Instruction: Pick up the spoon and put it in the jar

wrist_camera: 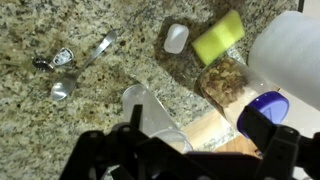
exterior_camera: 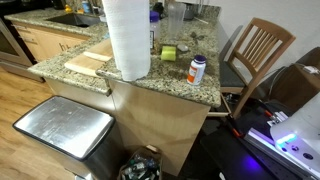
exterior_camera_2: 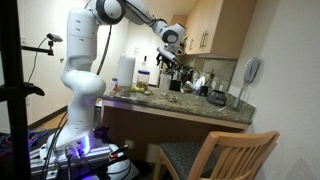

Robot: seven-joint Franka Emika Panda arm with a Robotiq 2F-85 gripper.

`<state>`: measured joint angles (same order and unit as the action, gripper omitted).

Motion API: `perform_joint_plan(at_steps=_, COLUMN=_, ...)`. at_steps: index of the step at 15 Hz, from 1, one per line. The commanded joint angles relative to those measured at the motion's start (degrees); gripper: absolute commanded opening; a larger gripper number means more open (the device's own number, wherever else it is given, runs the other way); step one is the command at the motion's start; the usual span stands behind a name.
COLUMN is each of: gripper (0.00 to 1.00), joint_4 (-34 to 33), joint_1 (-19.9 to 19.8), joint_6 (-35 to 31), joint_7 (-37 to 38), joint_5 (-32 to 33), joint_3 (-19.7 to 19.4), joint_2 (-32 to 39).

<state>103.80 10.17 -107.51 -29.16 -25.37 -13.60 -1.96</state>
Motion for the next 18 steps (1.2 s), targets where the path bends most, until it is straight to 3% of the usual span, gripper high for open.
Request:
perform_joint_plan(at_steps=1, gripper=1.00, joint_4=-0.49, joint_1=-4.65, joint_6=0.21, joint_7=0.19, joint_5=-0.15, joint_3=4.63, joint_2=1.41)
perform_joint_plan(at_steps=4, gripper=1.00, joint_4=-1.67, joint_1=-4.92, joint_6=0.88, joint_7=0.82, joint_5=-0.11, joint_3=4.90, joint_2=2.24)
perform_joint_plan(at_steps=7, gripper=1.00, joint_4=1.30, joint_1=-6.91, joint_6=-7.03, joint_7=9.89, joint_5=7.76, joint_3=6.40, joint_2=5.08)
perform_joint_plan(at_steps=11, gripper=1.00, joint_4=4.16, joint_1=-8.51, joint_6=-13.11, joint_7=18.99, joint_5=9.26, joint_3=8.22, joint_2=8.78)
perform_joint_plan(at_steps=18, gripper=1.00, joint_4=3.75, joint_1=-9.53, joint_6=-12.33, joint_7=21.31, joint_5=8.77, joint_3=9.97, joint_2=11.37)
